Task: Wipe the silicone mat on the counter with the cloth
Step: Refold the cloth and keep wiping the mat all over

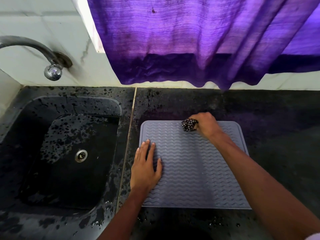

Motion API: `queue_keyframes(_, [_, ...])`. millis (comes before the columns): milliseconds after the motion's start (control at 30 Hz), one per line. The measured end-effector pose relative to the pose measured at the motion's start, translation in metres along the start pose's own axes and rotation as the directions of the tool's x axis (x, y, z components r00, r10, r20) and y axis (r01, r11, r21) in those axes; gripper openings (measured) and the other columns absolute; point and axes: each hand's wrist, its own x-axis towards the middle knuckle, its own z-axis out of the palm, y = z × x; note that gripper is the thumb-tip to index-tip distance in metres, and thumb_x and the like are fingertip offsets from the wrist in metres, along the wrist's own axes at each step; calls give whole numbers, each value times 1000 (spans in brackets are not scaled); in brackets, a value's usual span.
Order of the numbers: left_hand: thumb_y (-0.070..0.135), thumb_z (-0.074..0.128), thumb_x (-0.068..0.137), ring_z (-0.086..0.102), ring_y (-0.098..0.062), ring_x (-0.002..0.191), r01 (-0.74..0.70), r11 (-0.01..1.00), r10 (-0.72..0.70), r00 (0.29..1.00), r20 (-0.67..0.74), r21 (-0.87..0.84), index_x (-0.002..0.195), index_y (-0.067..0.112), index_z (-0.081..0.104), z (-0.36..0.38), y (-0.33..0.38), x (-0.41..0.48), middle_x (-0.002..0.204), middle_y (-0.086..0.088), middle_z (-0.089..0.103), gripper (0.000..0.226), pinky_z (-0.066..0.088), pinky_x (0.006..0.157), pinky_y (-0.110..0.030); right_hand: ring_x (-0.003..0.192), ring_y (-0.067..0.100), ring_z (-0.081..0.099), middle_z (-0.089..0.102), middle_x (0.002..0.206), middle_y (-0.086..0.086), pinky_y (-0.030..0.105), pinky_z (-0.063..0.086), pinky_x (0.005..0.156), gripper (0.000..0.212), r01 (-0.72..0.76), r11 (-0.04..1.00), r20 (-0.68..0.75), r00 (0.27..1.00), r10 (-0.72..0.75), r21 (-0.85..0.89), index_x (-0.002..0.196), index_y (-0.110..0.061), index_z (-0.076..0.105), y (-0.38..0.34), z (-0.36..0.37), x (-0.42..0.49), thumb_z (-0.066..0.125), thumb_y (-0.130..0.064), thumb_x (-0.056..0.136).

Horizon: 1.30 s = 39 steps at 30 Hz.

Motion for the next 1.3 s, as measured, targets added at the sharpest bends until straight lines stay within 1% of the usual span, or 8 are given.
queue_keyframes(233, [43,41,100,25,-18,152,-8,999,8,1000,5,32,154,10,38,1,0,0,163,-5,29,63,15,126,-37,80,28,66,70,81,9,37,53,74,37,-61,998,-4,998,61,23,89,-18,73,37,-10,-11,57,8,70])
queue_keyframes(333, [42,41,99,25,-18,152,-11,999,11,1000,4,34,153,10,38,1,0,0,163,-5,30,63,16,126,-38,81,28,65,70,82,10,38,54,76,32,-67,997,-55,996,69,44,90,-19,74,40,-20,-11,60,4,72])
queue_keyframes(433, [42,40,99,26,-19,151,-15,999,15,1000,0,49,153,10,39,1,1,0,163,-6,31,63,15,126,-37,85,29,66,71,86,10,38,54,77,33,-58,998,-81,995,55,-37,95,-19,73,54,-21,-22,58,3,75])
queue_keyframes(633, [42,39,99,30,-22,149,-28,997,30,999,-23,75,151,7,42,-1,4,0,161,-9,35,62,13,126,-35,82,20,65,72,84,5,34,54,78,32,-65,996,-85,994,71,65,92,-22,75,72,-37,-24,62,3,76])
queue_keyframes(733, [41,39,99,31,-22,149,-38,995,40,999,-28,91,150,5,43,1,4,0,160,-9,36,62,16,125,-38,84,27,66,72,86,12,39,54,81,27,-153,988,-94,983,155,32,94,-18,74,87,-43,-33,61,-1,78])
queue_keyframes(833, [41,40,99,32,-22,149,-43,995,46,998,-34,87,150,6,44,1,4,0,159,-8,37,62,19,125,-40,83,28,68,73,85,11,42,55,79,28,-123,992,-75,989,126,36,93,-20,74,101,-40,-38,62,-1,76])
queue_keyframes(1100, [40,41,99,33,-21,148,-39,994,43,998,-38,101,150,7,44,2,2,-1,159,-8,38,61,18,125,-37,81,23,67,73,82,9,26,47,73,34,-146,986,-152,976,157,79,94,-18,74,109,-38,-51,60,6,75])
queue_keyframes(1300, [41,41,99,34,-21,147,-42,994,47,998,-51,98,149,6,44,3,1,0,159,-9,38,61,25,123,-43,90,26,67,73,93,11,36,54,85,42,-84,992,-164,982,98,91,100,-17,74,97,-33,-65,58,9,71])
